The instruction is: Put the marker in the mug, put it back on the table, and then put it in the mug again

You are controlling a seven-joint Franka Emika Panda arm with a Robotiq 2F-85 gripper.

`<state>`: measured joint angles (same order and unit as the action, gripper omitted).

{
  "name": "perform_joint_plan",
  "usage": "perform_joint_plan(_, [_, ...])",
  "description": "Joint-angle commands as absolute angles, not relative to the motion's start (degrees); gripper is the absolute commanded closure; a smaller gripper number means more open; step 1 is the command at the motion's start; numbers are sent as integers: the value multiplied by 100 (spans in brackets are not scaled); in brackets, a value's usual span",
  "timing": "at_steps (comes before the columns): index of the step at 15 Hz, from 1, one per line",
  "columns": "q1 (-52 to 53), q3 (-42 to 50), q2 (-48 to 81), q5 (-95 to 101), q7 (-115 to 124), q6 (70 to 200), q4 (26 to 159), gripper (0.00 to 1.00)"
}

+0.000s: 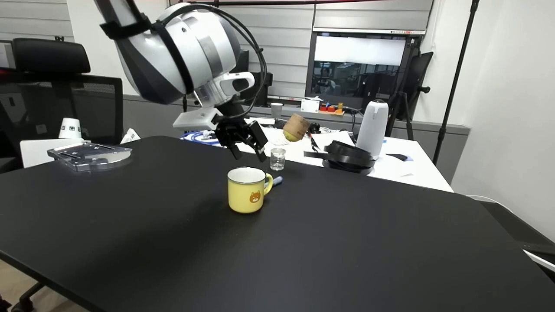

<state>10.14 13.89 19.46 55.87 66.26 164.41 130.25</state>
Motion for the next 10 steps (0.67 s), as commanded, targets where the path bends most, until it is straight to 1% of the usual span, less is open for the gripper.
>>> perform_joint_plan(1, [-372,-201,1998,3922,5024,15614,12993,0])
perform_joint_plan(3, [-1116,-1085,2212,2813,4003,14632,12467,0])
perform_joint_plan(4, [-1261,-1285,2274,2291,3513,14141,12205,0])
perform_joint_plan(5, [-1263,-1253,2273,1865,3012,13732,11916,0])
perform_joint_plan(6, [-693,-678,2210,1325,2554,13417,11692,0])
perform_joint_plan(8, [-559,-467,2209,914,2047,12715,11206,0])
perform_joint_plan(9, [-544,-430,2209,623,1651,12217,10965,0])
perform_joint_plan(10, [-911,-779,2246,500,1423,11734,10741,0])
